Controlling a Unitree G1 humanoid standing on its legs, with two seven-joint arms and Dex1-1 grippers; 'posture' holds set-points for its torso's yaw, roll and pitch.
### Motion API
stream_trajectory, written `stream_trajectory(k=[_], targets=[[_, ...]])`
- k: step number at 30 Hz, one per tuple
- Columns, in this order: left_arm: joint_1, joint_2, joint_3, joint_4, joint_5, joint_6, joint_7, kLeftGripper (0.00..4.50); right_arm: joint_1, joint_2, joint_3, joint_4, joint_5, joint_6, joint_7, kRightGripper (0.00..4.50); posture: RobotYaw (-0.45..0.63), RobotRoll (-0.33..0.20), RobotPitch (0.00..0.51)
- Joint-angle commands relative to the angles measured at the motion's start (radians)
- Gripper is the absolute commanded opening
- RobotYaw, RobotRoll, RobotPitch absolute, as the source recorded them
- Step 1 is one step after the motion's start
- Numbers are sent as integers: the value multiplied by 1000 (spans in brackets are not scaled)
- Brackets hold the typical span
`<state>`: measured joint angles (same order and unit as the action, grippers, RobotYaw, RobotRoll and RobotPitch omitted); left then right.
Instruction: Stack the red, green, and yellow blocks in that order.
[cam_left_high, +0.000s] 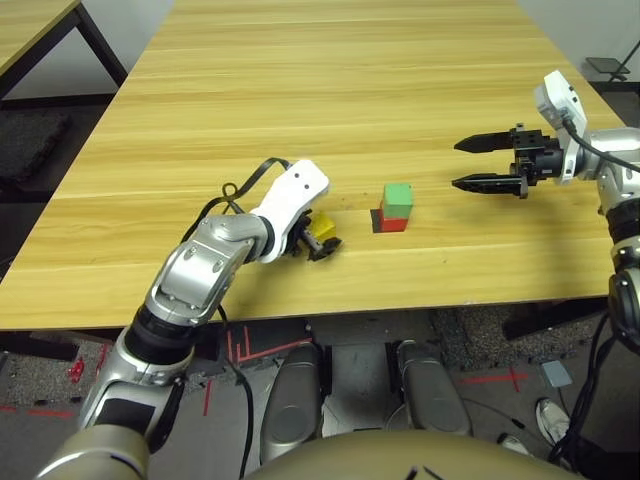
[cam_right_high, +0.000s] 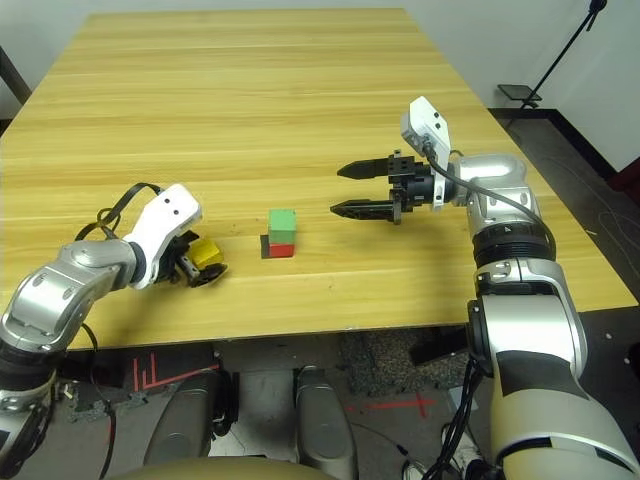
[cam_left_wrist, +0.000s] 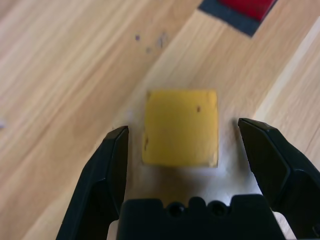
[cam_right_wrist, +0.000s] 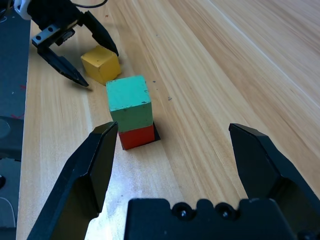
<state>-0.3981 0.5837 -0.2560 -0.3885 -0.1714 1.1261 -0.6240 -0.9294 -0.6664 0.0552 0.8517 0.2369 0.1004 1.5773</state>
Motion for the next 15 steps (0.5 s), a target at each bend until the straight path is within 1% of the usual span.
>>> stream_trajectory(k=[1, 2, 4, 5, 6, 7, 9, 11, 15], targets=[[-1, 8, -5, 16, -16, -24, -10, 3553, 16, -12, -8, -33, 4, 12, 33, 4500, 263, -70, 77], [-12, 2, 6, 17, -22, -23, -10, 3227, 22, -18, -2, -46, 14, 20, 37, 4500, 264, -69, 79], [-60, -8, 36, 22, -46, -7, -21, 2427, 38, -38, 8, -79, 34, 42, 37, 4500, 263, -66, 79], [-90, -10, 49, 29, -59, -6, -29, 2255, 45, -48, 12, -95, 44, 51, 37, 4500, 261, -66, 79], [-123, -9, 60, 37, -74, 0, -41, 1928, 50, -59, 17, -109, 52, 58, 37, 4500, 260, -67, 79], [-144, -6, 65, 43, -85, 3, -48, 1925, 54, -65, 20, -120, 57, 63, 37, 4500, 258, -66, 79], [-246, 6, 66, 75, -115, -15, -99, 1925, 60, -83, 14, -144, 65, 80, 37, 4500, 256, -65, 79], [-342, 15, 41, 113, -143, -66, -181, 1925, 68, -91, 8, -161, 69, 88, 37, 4500, 251, -59, 76], [-440, 19, -25, 189, -170, -145, -314, 1925, 84, -88, -4, -182, 67, 95, 36, 4500, 237, -52, 70]])
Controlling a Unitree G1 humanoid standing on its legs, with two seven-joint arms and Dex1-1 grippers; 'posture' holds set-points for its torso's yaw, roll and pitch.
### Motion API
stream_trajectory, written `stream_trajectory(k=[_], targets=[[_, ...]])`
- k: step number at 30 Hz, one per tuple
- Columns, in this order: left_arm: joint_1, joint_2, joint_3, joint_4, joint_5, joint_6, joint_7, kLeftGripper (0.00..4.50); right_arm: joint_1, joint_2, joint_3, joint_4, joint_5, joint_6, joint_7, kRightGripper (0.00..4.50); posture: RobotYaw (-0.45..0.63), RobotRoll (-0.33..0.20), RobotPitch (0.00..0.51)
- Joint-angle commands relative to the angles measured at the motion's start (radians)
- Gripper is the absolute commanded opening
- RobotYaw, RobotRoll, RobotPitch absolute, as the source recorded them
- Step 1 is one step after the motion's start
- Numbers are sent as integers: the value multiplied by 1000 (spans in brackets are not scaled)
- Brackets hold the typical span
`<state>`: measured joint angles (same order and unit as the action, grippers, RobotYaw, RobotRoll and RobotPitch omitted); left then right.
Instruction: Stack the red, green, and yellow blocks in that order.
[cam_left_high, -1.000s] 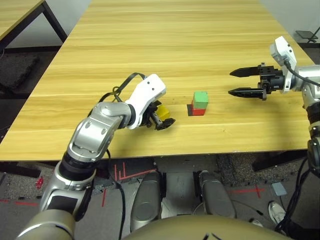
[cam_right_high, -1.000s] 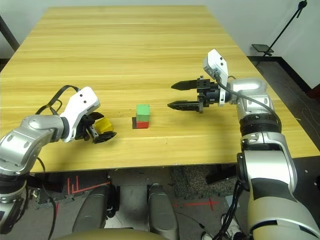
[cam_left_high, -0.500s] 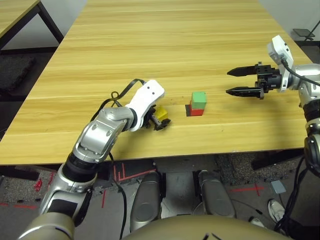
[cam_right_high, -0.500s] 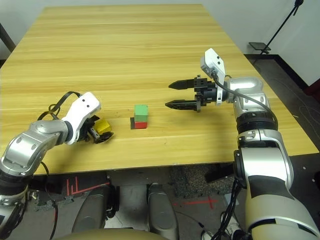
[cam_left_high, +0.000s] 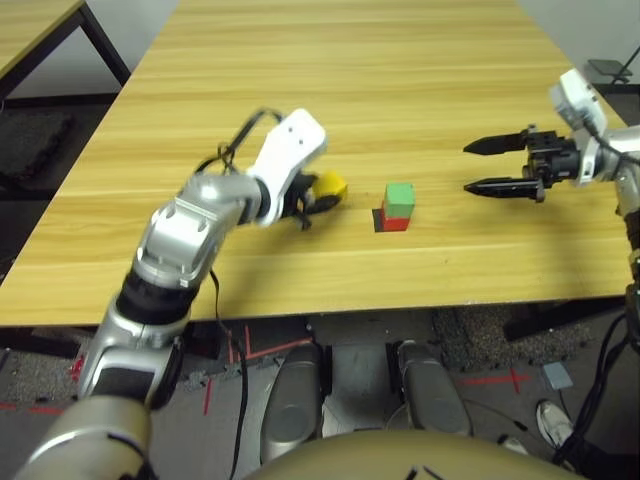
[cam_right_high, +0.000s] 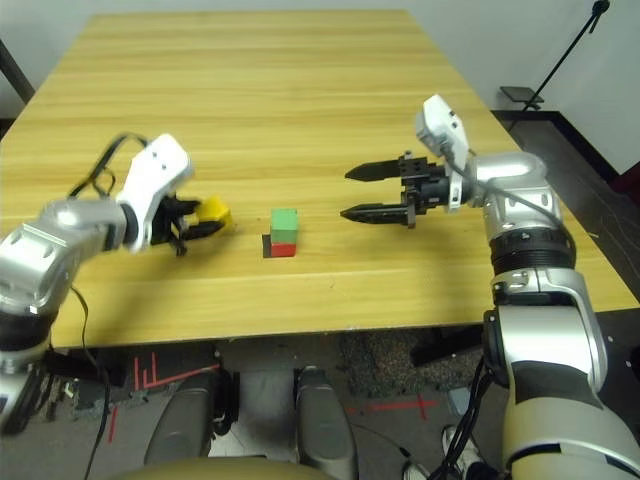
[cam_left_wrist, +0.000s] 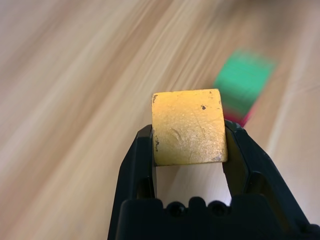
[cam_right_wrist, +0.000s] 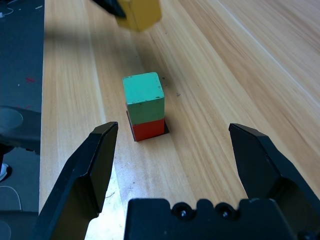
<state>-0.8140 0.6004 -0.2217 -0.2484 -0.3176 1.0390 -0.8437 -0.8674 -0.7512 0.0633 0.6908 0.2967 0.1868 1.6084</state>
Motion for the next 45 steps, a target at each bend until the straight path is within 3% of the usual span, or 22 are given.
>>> stream_trajectory(k=[1, 9, 19, 45], targets=[[-49, 0, -93, 79, -17, -100, -139, 1925, 29, -2, -15, -28, 6, 11, 4, 4500, 229, -50, 71], [-182, -122, -236, 367, 55, -282, -278, 1925, 86, 4, -33, -102, 18, 40, -12, 4500, 189, -41, 63], [-278, -209, -258, 608, 163, -455, -346, 1925, 127, 4, -56, -163, 21, 76, -33, 4500, 159, -38, 61], [-252, -243, -238, 687, 253, -533, -389, 1925, 132, 8, -55, -165, 14, 82, -49, 4500, 157, -45, 78]])
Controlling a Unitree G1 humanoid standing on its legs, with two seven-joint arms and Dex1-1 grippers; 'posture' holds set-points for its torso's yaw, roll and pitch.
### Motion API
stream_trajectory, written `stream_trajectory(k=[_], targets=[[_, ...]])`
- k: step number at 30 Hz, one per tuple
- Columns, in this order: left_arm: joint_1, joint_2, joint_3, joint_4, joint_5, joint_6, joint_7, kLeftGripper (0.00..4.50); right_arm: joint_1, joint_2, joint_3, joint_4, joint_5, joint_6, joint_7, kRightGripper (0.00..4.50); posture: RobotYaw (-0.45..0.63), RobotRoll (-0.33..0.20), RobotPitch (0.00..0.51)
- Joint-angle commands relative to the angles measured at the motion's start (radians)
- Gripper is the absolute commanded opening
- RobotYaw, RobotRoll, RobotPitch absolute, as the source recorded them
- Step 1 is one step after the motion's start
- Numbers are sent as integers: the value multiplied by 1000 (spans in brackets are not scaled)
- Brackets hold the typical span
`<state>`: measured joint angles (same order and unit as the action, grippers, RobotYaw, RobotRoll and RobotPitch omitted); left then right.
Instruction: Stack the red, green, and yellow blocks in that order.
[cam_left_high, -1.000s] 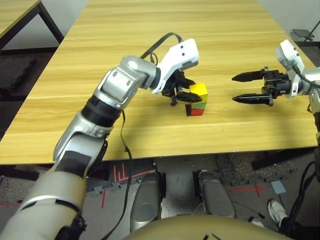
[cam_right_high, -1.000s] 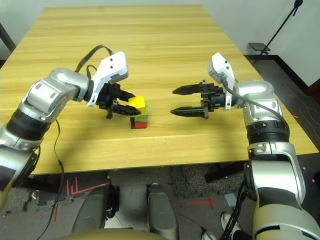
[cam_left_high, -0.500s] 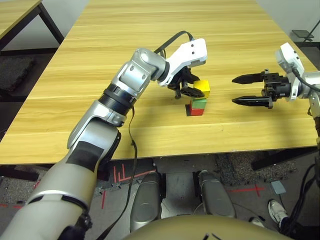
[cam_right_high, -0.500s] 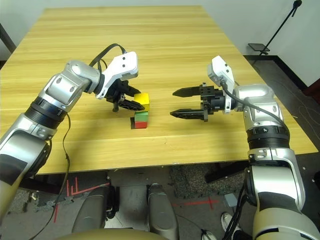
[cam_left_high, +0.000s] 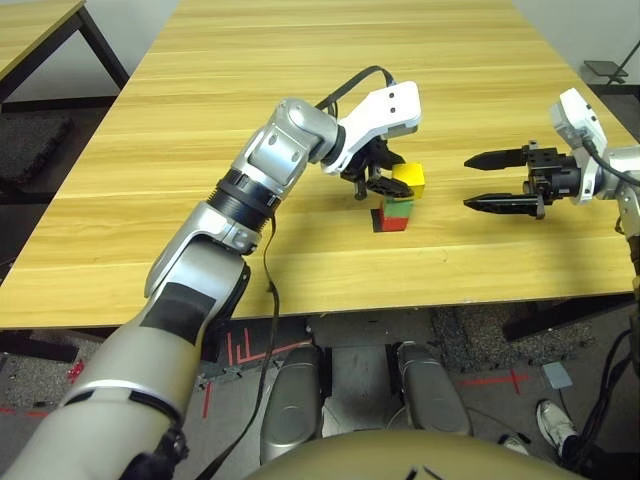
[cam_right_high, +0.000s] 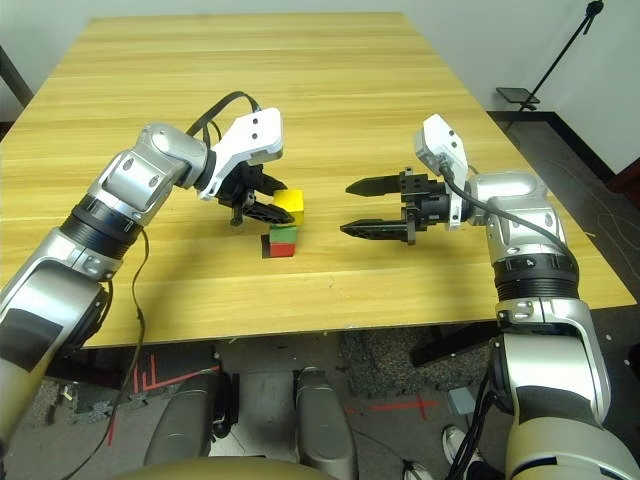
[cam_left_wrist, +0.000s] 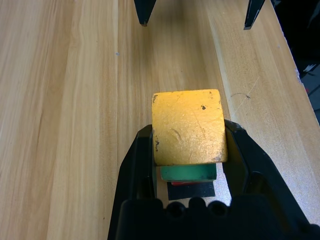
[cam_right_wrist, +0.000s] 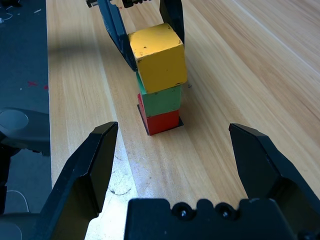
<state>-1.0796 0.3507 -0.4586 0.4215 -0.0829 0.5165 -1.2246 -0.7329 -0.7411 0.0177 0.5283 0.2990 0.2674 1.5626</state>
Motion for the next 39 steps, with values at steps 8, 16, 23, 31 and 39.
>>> stream_trajectory(k=[8, 16, 23, 31, 39], targets=[[17, 10, 5, 13, 29, -7, -17, 1925, -7, 5, -6, 0, 10, 1, -5, 4500, 163, -49, 80], [31, 12, 2, -17, 27, 17, -24, 1925, -17, 4, -5, 11, 6, 1, -7, 4500, 168, -53, 84], [57, 1, 41, -102, 7, 68, 22, 3862, -26, 3, -14, 64, -2, -17, -19, 4500, 200, -62, 87], [233, -112, 519, -583, -141, 355, 488, 4484, -192, 2, -196, 442, 16, -105, -369, 4500, 238, -83, 75], [578, -102, 943, -692, -109, 156, 861, 4484, -229, -4, -371, 682, 5, -343, -768, 4500, 230, -103, 103]])
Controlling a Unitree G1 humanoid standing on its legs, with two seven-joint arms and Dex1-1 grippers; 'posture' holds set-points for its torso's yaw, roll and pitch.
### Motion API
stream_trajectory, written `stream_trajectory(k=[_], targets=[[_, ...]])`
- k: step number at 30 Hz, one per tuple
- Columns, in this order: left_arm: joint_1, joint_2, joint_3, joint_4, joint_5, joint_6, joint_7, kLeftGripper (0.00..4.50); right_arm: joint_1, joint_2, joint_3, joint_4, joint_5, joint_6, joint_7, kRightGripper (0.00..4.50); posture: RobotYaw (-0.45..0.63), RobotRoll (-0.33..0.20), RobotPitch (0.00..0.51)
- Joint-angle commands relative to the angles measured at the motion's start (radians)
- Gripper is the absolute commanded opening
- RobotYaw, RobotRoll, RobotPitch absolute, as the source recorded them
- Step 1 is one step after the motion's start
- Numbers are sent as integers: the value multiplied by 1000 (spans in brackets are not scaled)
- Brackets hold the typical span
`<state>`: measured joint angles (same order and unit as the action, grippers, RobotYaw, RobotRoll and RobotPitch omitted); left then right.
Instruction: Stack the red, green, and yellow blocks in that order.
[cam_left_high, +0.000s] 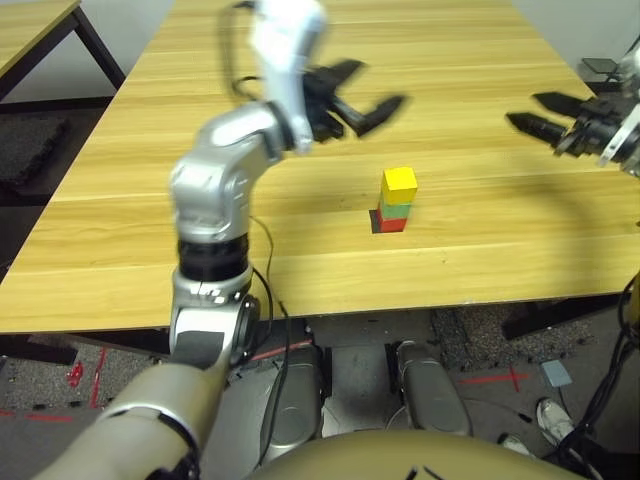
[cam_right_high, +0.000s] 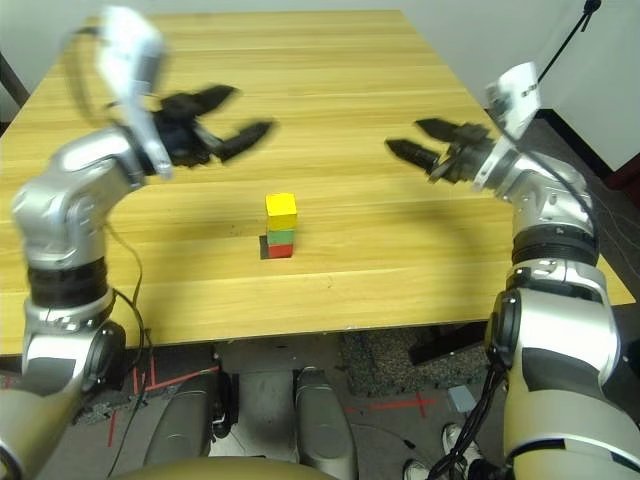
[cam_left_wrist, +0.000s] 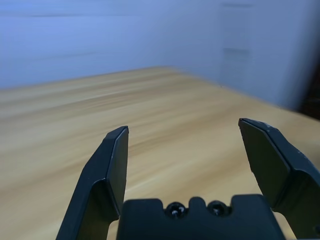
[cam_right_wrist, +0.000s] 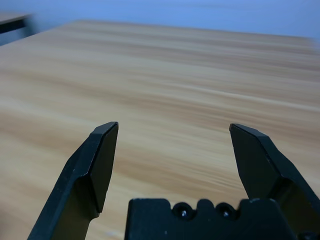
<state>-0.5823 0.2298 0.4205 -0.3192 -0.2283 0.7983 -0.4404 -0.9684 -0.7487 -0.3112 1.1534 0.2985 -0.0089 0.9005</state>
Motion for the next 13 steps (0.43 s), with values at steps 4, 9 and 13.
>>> stream_trajectory(k=[4, 9, 13], targets=[[225, 40, 59, 125, 84, -296, 137, 4484, 20, 4, -55, 102, -23, -128, -179, 4500, 210, -125, 114], [309, 22, -1, 197, 114, -442, 191, 4484, 34, -13, -60, 135, -47, -155, -246, 4500, 227, -130, 110], [323, 6, -17, 231, 101, -493, 232, 4484, 53, -21, -68, 146, -60, -164, -284, 4500, 232, -142, 106]])
